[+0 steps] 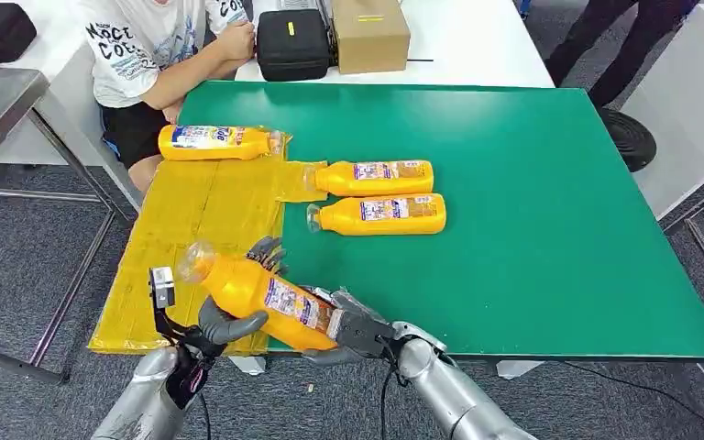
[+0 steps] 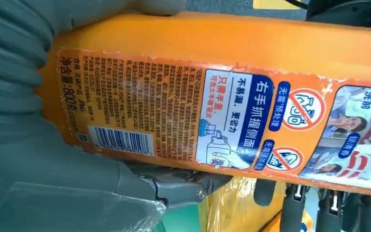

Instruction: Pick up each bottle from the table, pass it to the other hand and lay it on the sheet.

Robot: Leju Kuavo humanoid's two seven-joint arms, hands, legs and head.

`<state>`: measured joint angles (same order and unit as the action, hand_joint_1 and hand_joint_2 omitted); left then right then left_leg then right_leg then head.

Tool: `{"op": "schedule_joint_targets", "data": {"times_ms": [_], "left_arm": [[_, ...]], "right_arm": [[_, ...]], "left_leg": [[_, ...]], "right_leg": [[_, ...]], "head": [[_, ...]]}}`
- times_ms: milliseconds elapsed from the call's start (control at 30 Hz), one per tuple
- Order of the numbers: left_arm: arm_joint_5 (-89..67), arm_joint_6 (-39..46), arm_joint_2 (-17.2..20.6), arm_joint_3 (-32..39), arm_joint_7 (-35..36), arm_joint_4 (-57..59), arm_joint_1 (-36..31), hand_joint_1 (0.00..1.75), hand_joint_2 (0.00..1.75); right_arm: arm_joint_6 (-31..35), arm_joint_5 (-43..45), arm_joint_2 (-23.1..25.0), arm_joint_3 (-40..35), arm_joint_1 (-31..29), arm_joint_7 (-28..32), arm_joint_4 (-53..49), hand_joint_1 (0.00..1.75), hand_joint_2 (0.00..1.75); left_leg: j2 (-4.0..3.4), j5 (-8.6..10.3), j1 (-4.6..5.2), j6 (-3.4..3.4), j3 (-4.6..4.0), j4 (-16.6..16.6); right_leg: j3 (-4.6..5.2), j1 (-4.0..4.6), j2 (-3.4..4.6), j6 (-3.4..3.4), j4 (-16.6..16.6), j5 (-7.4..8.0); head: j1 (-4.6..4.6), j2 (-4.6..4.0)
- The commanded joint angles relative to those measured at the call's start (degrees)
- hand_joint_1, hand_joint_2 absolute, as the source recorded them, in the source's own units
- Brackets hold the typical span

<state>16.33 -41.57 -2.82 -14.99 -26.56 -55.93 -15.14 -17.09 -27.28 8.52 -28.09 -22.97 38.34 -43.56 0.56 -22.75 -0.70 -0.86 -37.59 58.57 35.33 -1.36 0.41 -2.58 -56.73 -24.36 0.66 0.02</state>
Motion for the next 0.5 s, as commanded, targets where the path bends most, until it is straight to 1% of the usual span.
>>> {"op": "schedule_joint_targets", "data": {"times_ms": [33,67,133,167,233,333,433,500], "left_arm": [[-0.10,-1.33,1.18,-0.97,-0.37,0.18,-0.73,1.75,1.75],[-0.28,-1.75,1.29,-1.23,-0.82,-0.24,-0.57,1.75,1.75],[-0.39,-1.98,1.31,-1.41,-1.09,-0.61,-0.36,1.75,1.75],[-0.66,-1.99,1.30,-1.63,-1.25,-0.81,-0.41,1.75,1.75],[-0.75,-2.05,1.22,-1.77,-1.30,-0.79,-0.52,1.75,1.75],[-0.94,-2.03,1.07,-1.97,-1.38,-0.71,-0.83,1.75,1.75],[-1.04,-2.06,1.10,-2.05,-1.41,-0.44,-1.07,1.75,1.75],[-1.08,-2.09,1.12,-2.07,-1.44,-0.30,-1.20,1.75,1.75]], "right_arm": [[-0.16,0.32,-0.75,-2.07,-2.88,0.23,4.90,1.75,1.75],[-0.38,0.38,-0.68,-2.13,-3.02,0.23,4.87,1.75,1.75],[-0.62,0.54,-0.55,-2.07,-3.23,0.26,5.08,1.75,1.75],[-0.58,0.58,-0.55,-2.04,-3.38,0.31,5.23,1.75,1.75],[-0.59,0.69,-0.55,-1.95,-3.53,0.39,5.37,1.75,1.75],[-0.62,0.90,-0.63,-1.79,-3.63,0.55,5.53,1.75,1.75],[-0.48,1.01,-0.67,-1.66,-3.62,0.63,5.50,1.75,1.75],[-0.37,1.01,-0.67,-1.63,-3.62,0.64,5.48,1.75,1.75]], "left_leg": [[-0.04,-0.06,-0.02,0.00,0.17,-0.02],[-0.07,-0.14,-0.05,0.01,0.34,0.00],[-0.04,-0.04,0.00,0.00,0.11,-0.02],[-0.06,-0.11,-0.04,0.01,0.28,-0.01],[-0.05,-0.04,-0.02,0.01,0.12,-0.01],[-0.03,-0.09,-0.03,0.01,0.26,0.00],[-0.01,-0.03,-0.01,0.00,0.11,-0.01],[-0.02,-0.13,-0.05,0.01,0.38,-0.01]], "right_leg": [[-0.18,0.04,-0.02,0.10,0.04,-0.05],[-0.36,0.09,-0.02,0.16,0.06,-0.10],[-0.11,0.02,-0.01,0.08,0.03,-0.03],[-0.30,0.08,-0.03,0.15,0.05,-0.09],[-0.12,0.04,-0.01,0.09,0.03,-0.03],[-0.28,0.06,-0.06,0.15,0.03,-0.09],[-0.13,0.03,-0.04,0.08,0.03,-0.03],[-0.42,0.09,-0.08,0.18,0.06,-0.12]], "head": [[0.00,0.00],[0.00,0.00],[0.00,0.00],[0.00,0.00],[0.00,0.00],[0.00,0.00],[0.00,0.00],[0.00,0.00]]}}
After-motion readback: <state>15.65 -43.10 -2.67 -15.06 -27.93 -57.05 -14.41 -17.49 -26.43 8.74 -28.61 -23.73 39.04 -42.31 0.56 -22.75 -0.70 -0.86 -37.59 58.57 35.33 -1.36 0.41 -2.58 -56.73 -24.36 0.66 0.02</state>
